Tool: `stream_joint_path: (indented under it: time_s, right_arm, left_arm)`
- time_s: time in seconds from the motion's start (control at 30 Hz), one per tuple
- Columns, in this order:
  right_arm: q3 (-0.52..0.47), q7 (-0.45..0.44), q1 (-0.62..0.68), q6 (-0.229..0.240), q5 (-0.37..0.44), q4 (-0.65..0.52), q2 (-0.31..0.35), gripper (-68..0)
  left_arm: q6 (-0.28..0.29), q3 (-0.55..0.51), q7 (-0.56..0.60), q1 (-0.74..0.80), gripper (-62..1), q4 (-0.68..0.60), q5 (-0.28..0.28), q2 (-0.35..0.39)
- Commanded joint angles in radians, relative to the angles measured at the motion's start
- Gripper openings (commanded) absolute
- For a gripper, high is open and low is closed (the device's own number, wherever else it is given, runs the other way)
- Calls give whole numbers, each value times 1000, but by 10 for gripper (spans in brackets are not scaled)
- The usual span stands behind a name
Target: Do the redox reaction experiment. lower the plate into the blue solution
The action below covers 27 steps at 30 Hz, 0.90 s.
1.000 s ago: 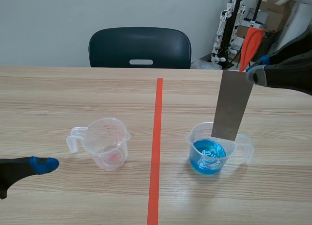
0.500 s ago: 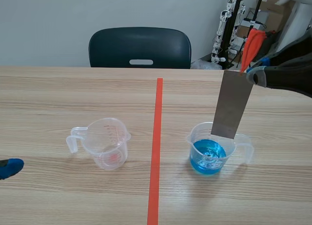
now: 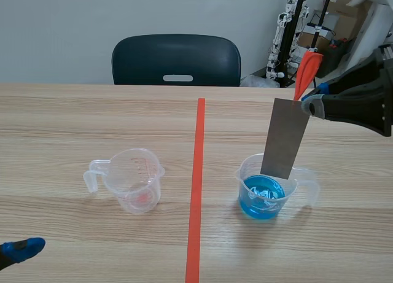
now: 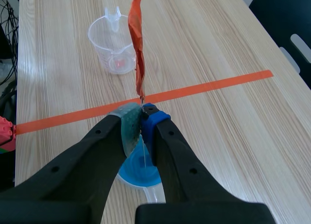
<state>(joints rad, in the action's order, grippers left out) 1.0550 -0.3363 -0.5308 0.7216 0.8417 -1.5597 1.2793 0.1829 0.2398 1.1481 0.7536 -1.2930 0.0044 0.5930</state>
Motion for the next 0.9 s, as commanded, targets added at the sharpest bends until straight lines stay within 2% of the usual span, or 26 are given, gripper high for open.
stream_joint_path:
  time_s: [0.0, 0.07, 0.33, 0.7, 0.87]
  right_arm:
    - [-14, -19, -12, 1, 13, 2, 0, -665]
    - [-14, -19, -12, 1, 6, 10, -9, -665]
    - [-14, -25, -12, 1, -9, 33, -34, -665]
    - [-14, -29, -4, 1, -36, 65, -77, -665]
    - [-14, -28, 11, -16, -58, 65, -94, -665]
  left_arm:
    - [-14, 2, 29, -11, 14, 2, -11, -14]
    - [-17, 3, 35, -27, 14, 26, -8, -32]
    - [-51, 31, 72, -111, 14, 139, 68, -89]
    - [-50, 31, 93, -159, 14, 165, 68, -96]
    - [-49, 31, 187, -182, 14, 182, 68, -97]
